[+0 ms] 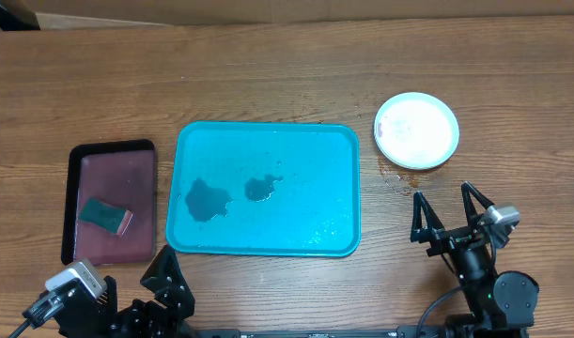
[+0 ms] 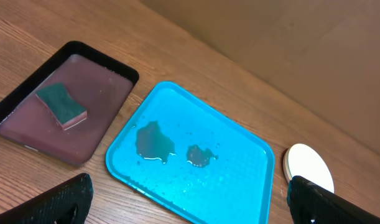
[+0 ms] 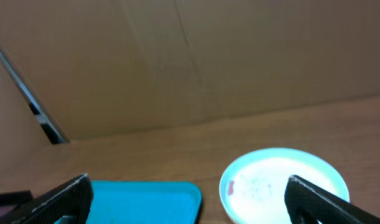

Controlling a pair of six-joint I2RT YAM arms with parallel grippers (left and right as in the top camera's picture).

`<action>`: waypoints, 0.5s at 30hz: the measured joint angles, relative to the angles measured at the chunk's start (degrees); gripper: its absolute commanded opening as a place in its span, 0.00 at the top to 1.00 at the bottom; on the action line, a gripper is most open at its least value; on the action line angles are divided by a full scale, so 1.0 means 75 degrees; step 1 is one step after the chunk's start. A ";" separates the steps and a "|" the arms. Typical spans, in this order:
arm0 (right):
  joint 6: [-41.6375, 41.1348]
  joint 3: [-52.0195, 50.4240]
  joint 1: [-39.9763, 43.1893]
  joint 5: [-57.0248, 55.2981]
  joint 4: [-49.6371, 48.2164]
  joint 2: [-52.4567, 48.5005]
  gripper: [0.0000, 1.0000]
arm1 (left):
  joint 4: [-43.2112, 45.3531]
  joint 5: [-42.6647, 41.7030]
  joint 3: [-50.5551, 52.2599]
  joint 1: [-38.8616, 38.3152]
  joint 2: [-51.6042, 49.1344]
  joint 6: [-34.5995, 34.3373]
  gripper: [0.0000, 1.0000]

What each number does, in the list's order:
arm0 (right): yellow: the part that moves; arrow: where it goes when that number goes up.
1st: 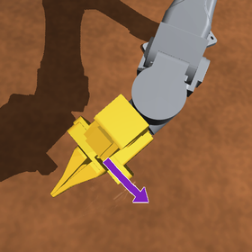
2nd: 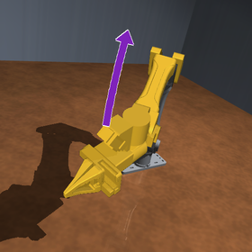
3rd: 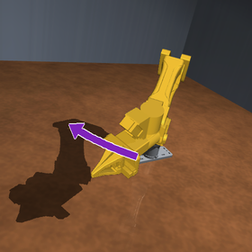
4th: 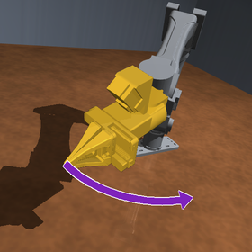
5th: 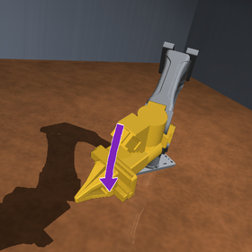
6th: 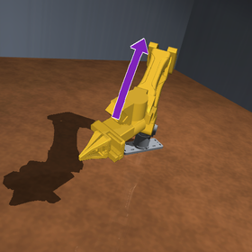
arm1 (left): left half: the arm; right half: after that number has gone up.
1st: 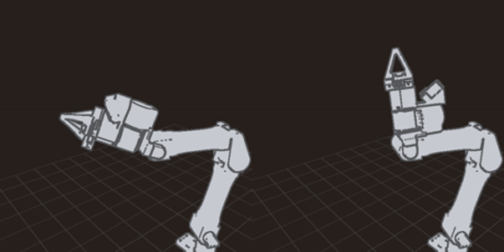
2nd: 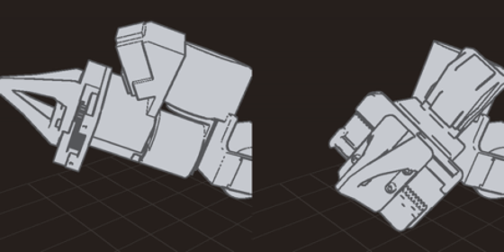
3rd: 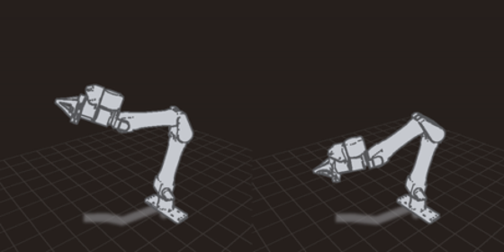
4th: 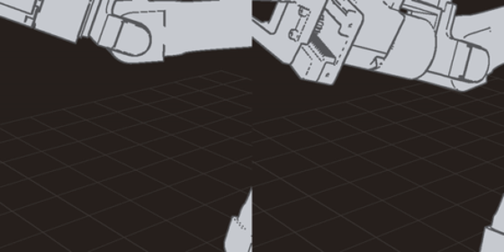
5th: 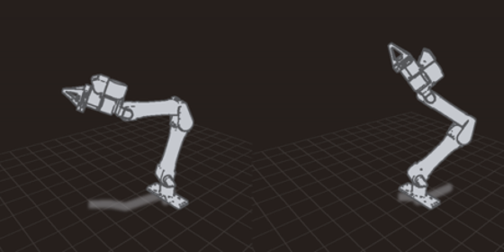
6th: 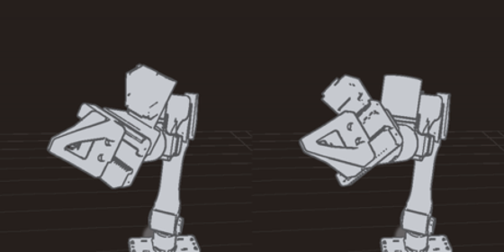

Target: Clean dirty plates on tray and stack at the side

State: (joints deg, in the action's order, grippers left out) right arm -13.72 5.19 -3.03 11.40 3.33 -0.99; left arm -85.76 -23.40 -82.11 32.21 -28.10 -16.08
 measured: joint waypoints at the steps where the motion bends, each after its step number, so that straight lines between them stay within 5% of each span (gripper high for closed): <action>1: 0.0009 -0.0076 0.0006 0.0003 -0.0163 0.0009 0.00 | 0.0000 0.0000 0.0000 0.0000 0.0000 0.0000 0.00; 6: 0.0009 -0.0484 0.0242 0.0032 -0.0895 0.0020 0.00 | 0.0000 0.0000 0.0000 0.0000 0.0000 0.0000 0.00; 15: 0.0169 -0.0551 0.0787 0.0009 0.0128 0.0026 0.00 | 0.0000 0.0000 0.0000 0.0000 0.0000 0.0000 0.00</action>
State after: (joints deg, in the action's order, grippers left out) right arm -12.45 1.06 2.87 11.46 4.29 -0.80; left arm -85.76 -23.40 -82.11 32.21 -28.10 -16.08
